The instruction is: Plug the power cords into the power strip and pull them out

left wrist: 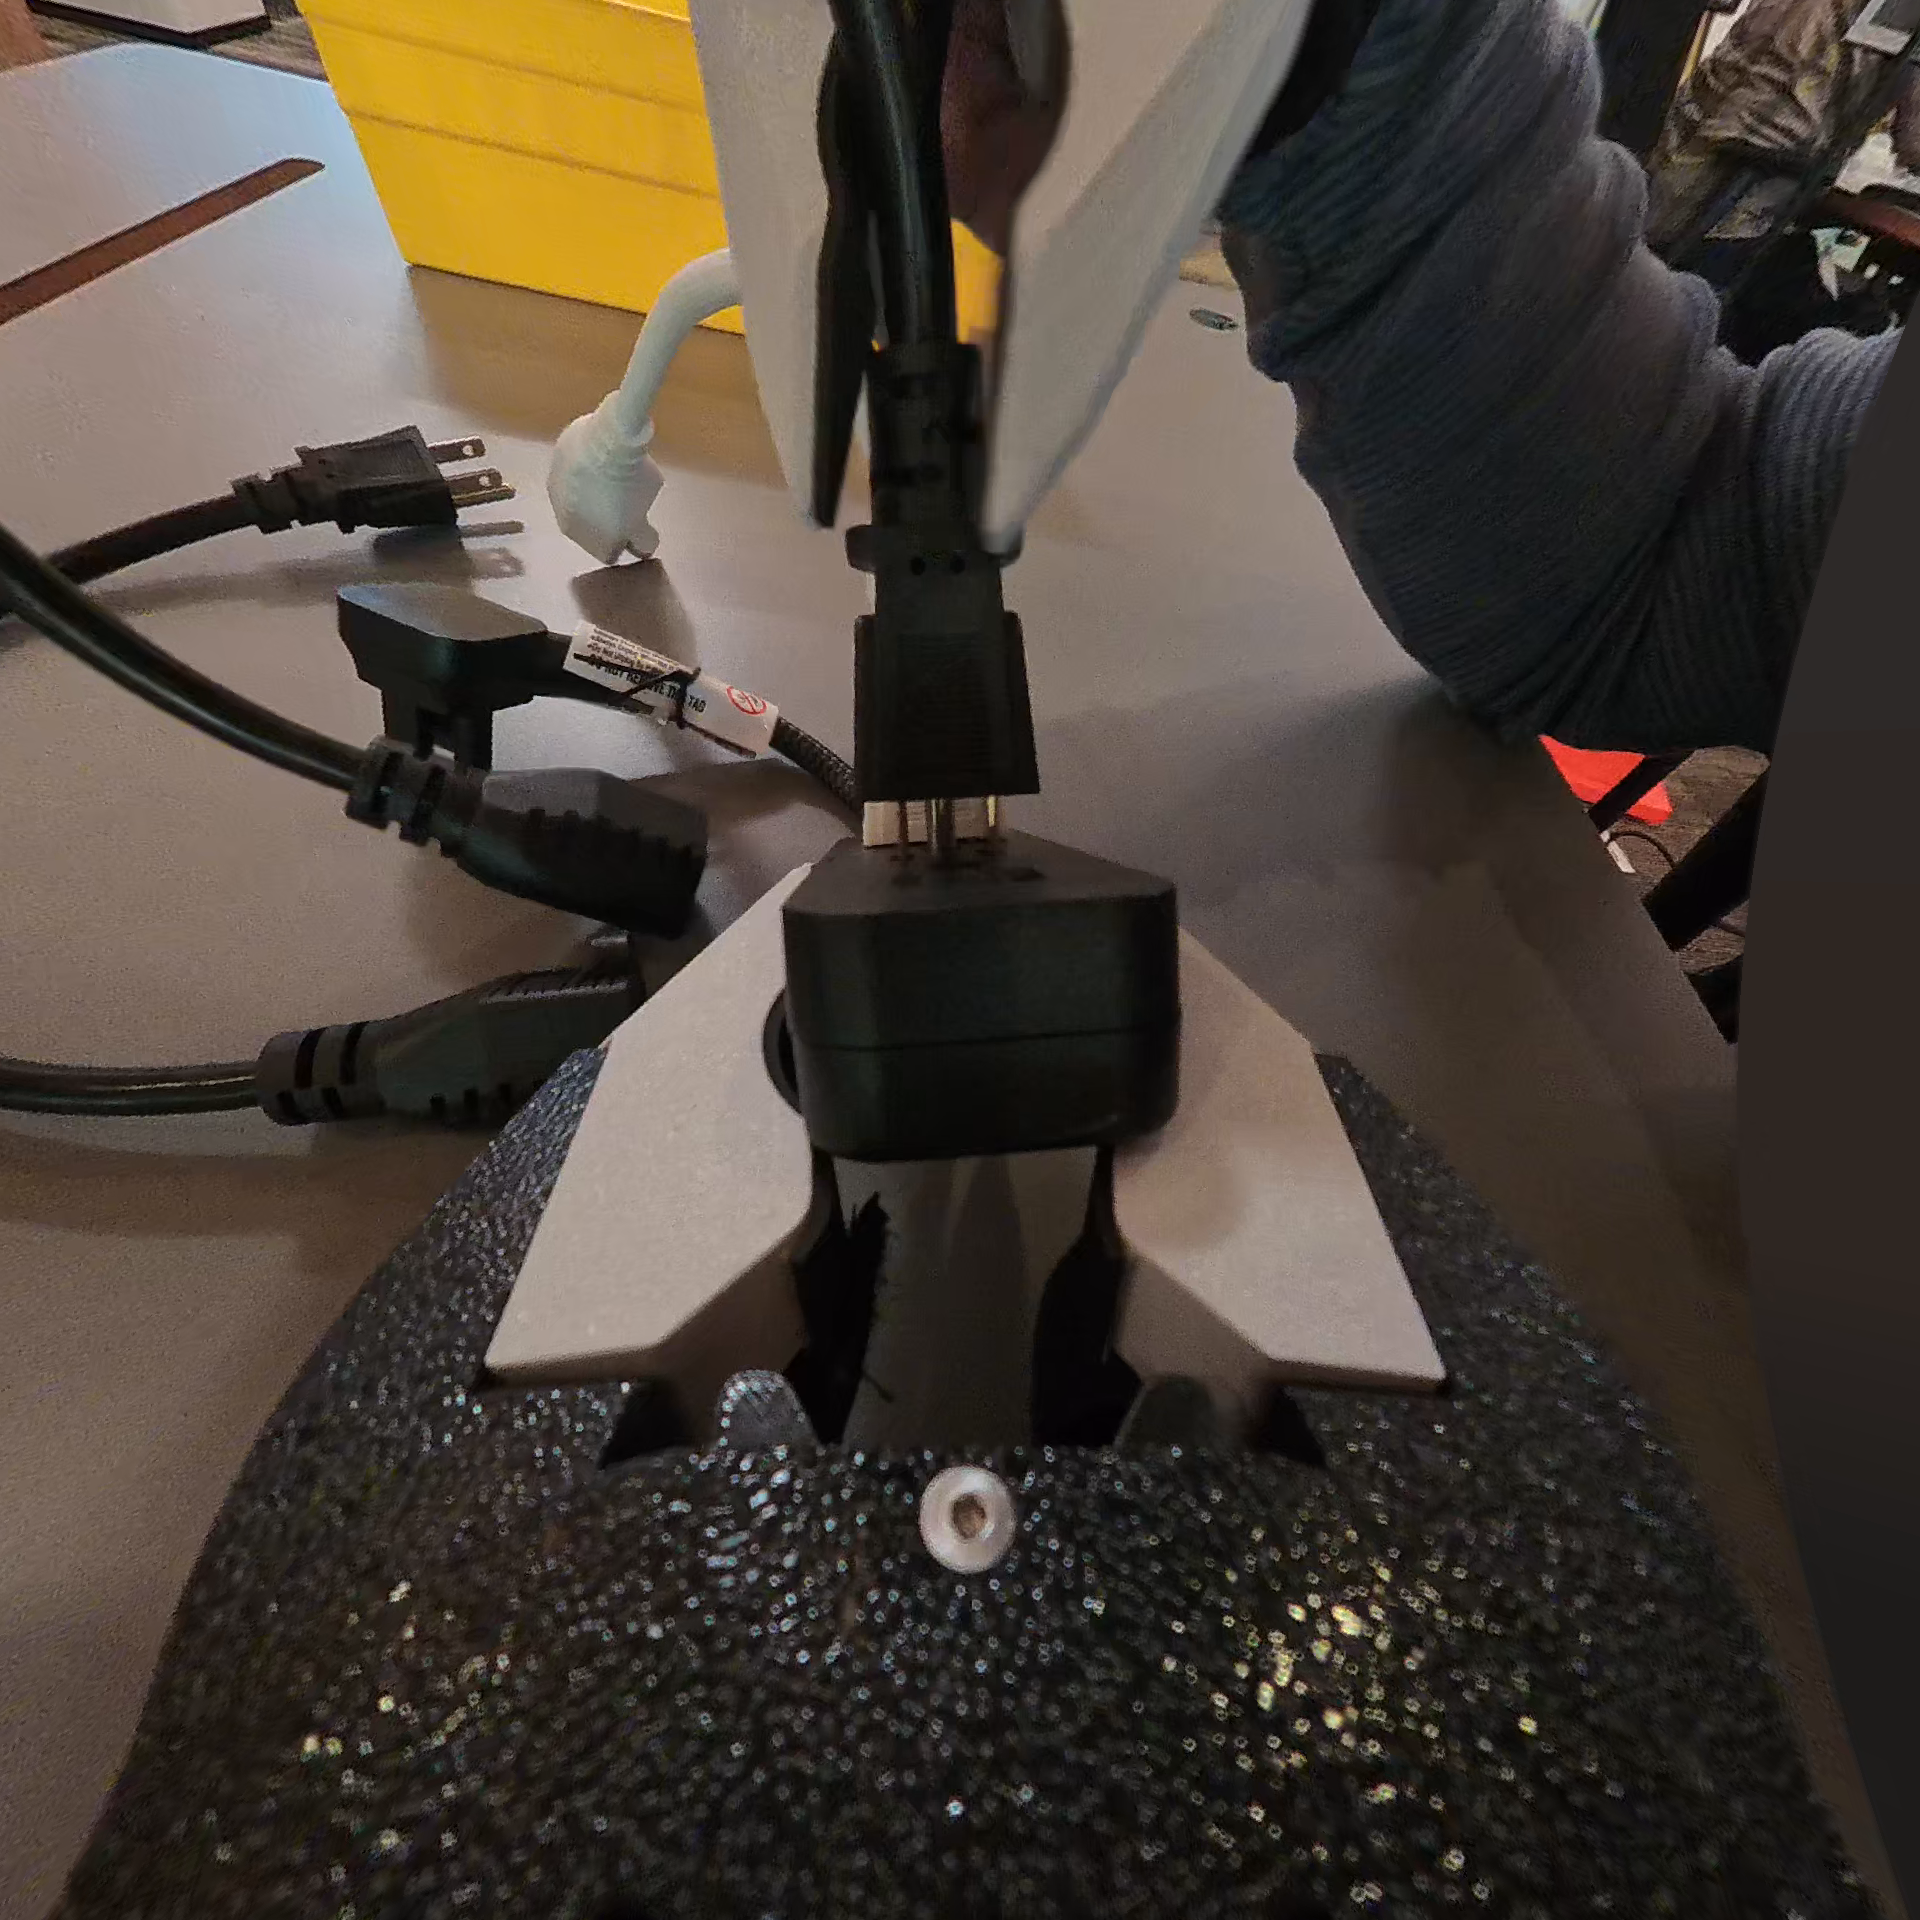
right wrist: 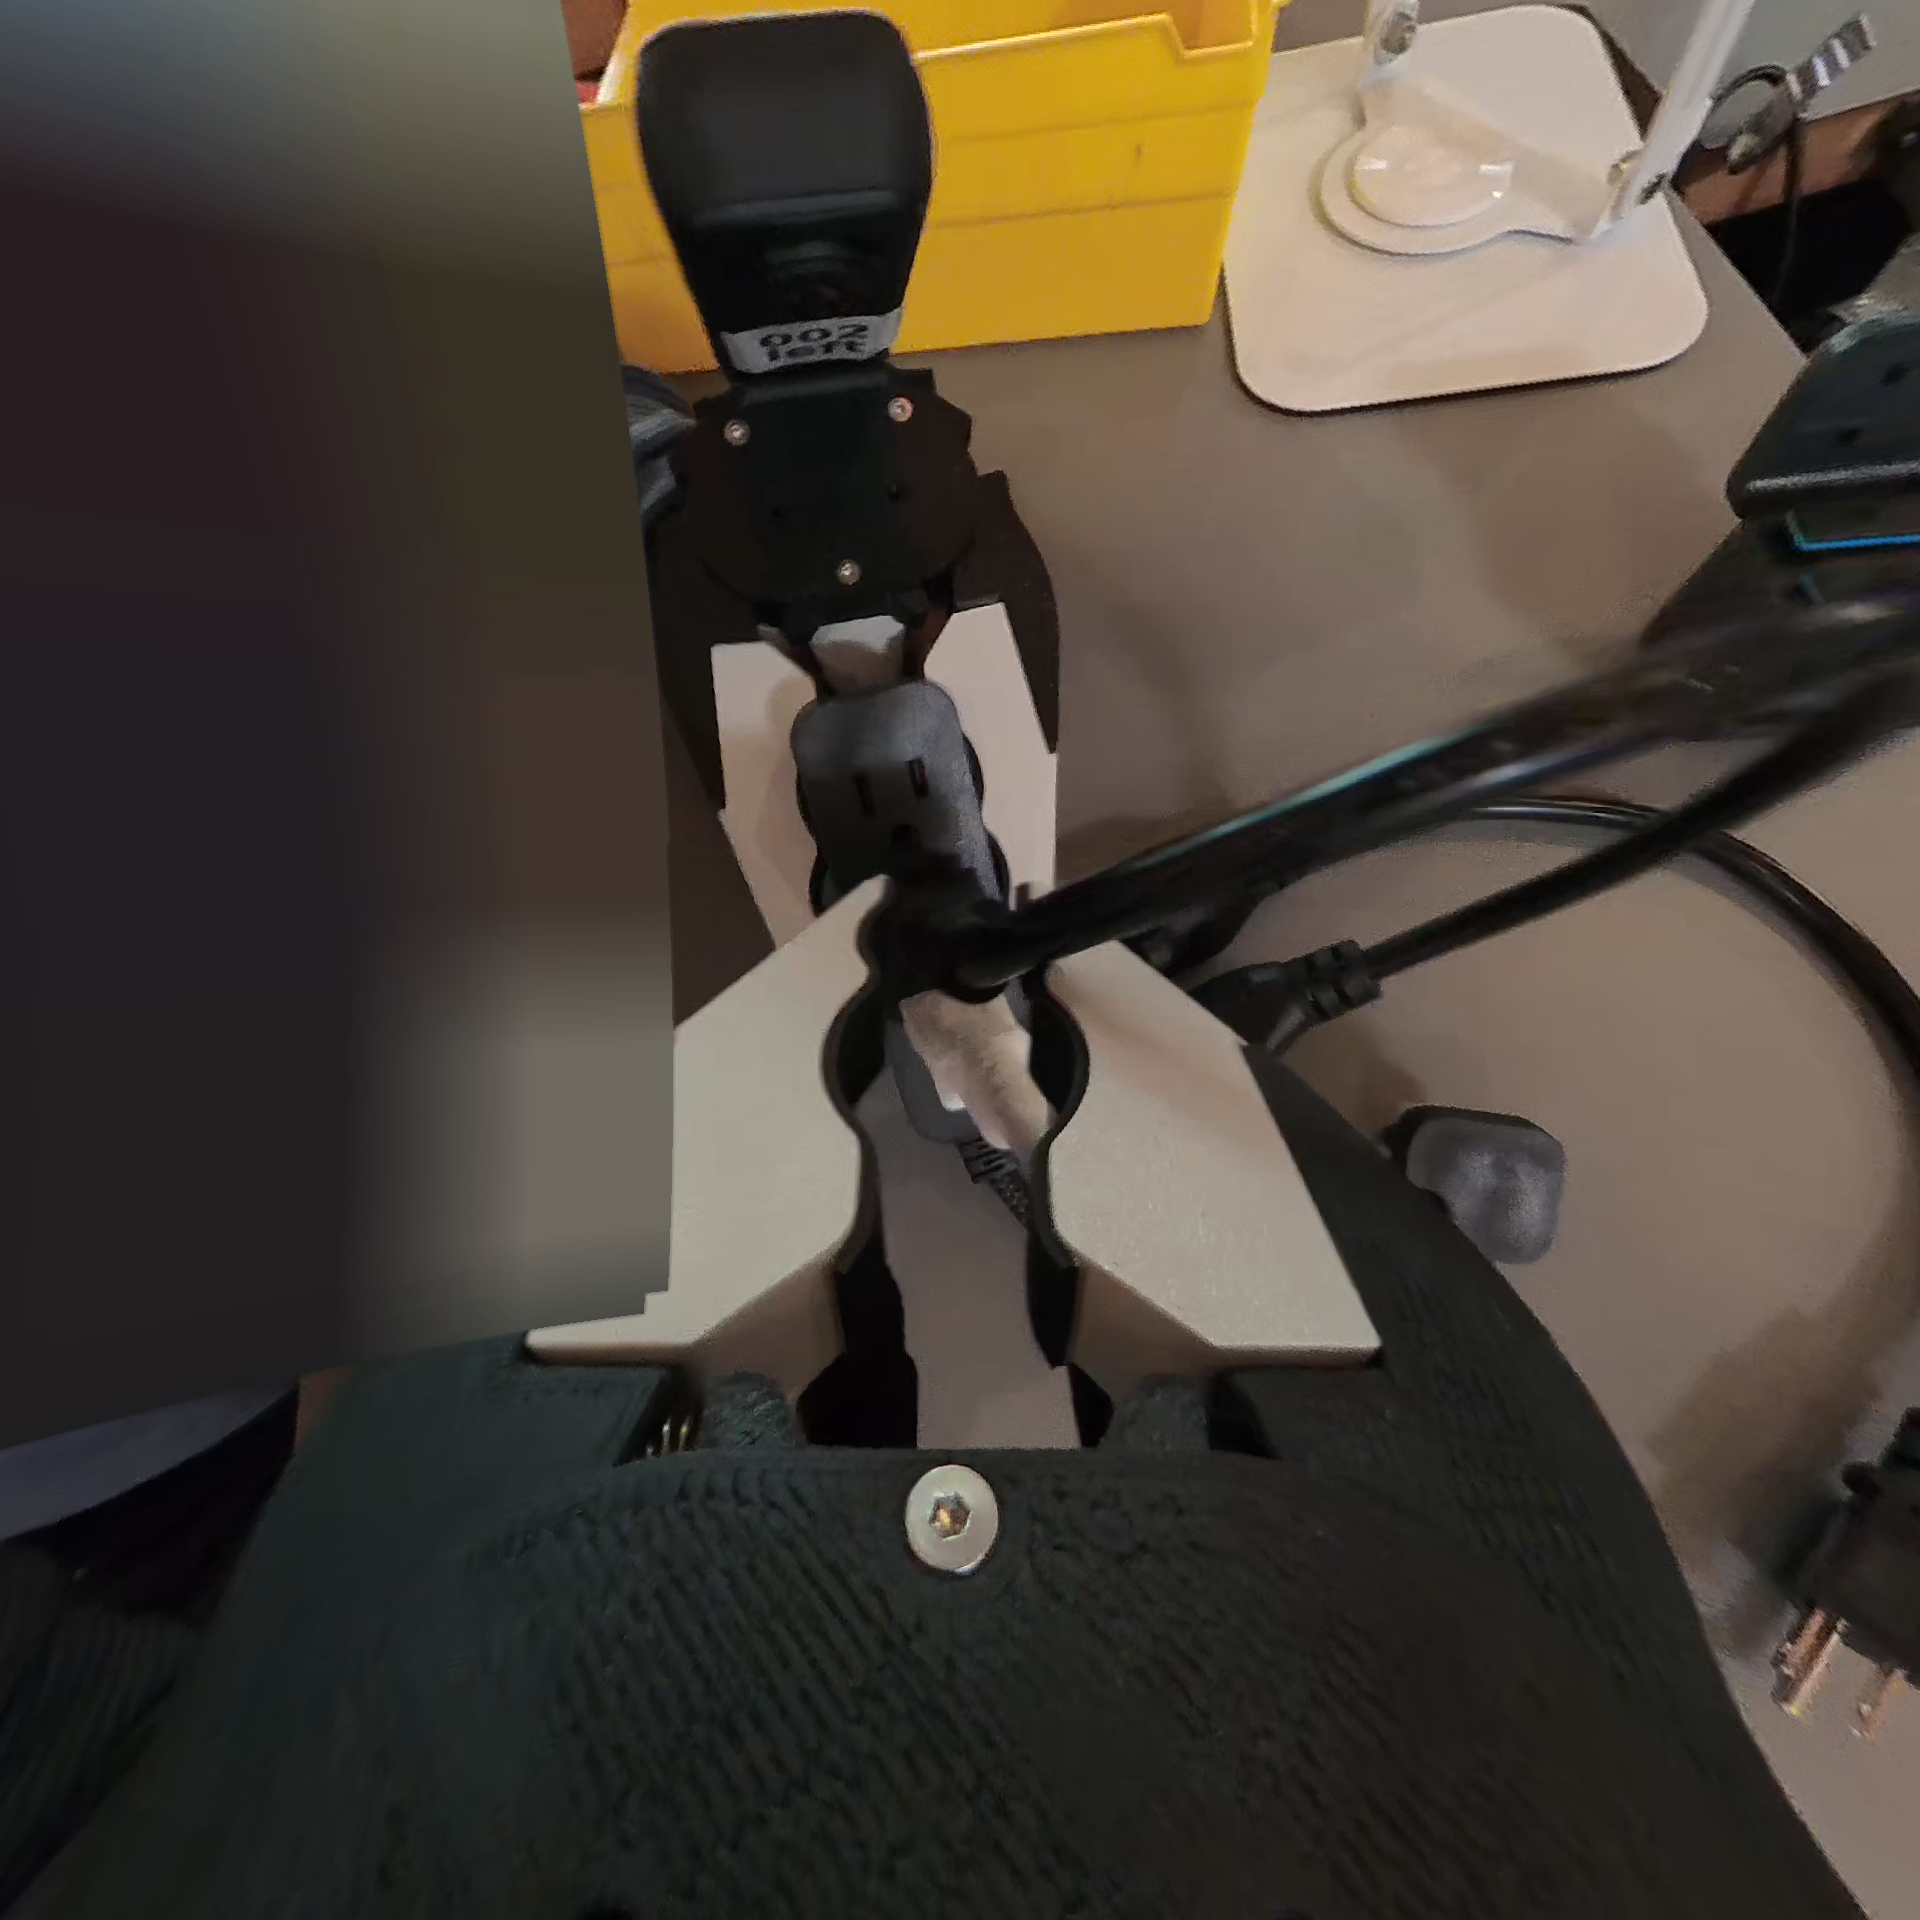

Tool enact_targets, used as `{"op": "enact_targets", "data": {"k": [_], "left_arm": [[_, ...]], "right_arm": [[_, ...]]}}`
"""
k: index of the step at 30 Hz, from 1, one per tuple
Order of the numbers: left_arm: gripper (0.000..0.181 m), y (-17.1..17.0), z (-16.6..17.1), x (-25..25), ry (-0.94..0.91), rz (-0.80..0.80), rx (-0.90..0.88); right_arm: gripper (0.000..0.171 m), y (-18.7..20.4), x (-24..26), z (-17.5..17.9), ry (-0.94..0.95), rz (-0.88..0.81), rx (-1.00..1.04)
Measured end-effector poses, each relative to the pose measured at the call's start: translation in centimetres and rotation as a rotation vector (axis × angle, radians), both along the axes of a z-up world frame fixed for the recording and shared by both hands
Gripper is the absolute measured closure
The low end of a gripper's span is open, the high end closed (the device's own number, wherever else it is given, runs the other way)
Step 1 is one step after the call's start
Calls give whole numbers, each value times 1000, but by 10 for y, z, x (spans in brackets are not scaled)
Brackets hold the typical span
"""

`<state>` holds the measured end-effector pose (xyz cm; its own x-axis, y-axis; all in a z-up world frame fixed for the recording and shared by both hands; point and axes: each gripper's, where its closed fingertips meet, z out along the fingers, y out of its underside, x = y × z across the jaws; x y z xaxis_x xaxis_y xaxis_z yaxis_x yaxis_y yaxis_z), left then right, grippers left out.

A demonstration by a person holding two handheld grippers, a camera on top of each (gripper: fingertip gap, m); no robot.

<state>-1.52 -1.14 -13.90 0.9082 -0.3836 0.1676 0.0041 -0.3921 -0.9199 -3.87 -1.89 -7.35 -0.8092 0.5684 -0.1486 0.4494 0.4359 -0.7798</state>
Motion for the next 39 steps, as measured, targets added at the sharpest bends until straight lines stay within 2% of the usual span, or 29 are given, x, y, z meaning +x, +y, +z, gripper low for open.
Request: {"op": "enact_targets", "data": {"k": [4, 6, 12, 14, 24, 34, 39], "left_arm": [[131, 0, 1, -1, -32, -7, -3], [132, 0, 1, 0, -21, -9, 2], [132, -1, 1, 5, 18, -38, 17], [131, -2, 1, 7, 36, -54, 22], [130, -4, -2, 13, 133, -72, 43], [134, -3, -2, 9, 82, -67, 18], [131, -3, -2, 9, 72, -65, 13]], "right_arm": [[131, -1, 7, -4, 16, 53, 56], [131, 2, 9, -8, 41, 64, 123], [137, 4, 15, -9, 50, 85, 186], [149, 5, 17, -10, 52, 92, 200], [151, -1, 27, -13, 45, 136, 251], [151, -1, 20, -14, 30, 61, 303], [151, -1, 18, -14, 22, 39, 286]]}}
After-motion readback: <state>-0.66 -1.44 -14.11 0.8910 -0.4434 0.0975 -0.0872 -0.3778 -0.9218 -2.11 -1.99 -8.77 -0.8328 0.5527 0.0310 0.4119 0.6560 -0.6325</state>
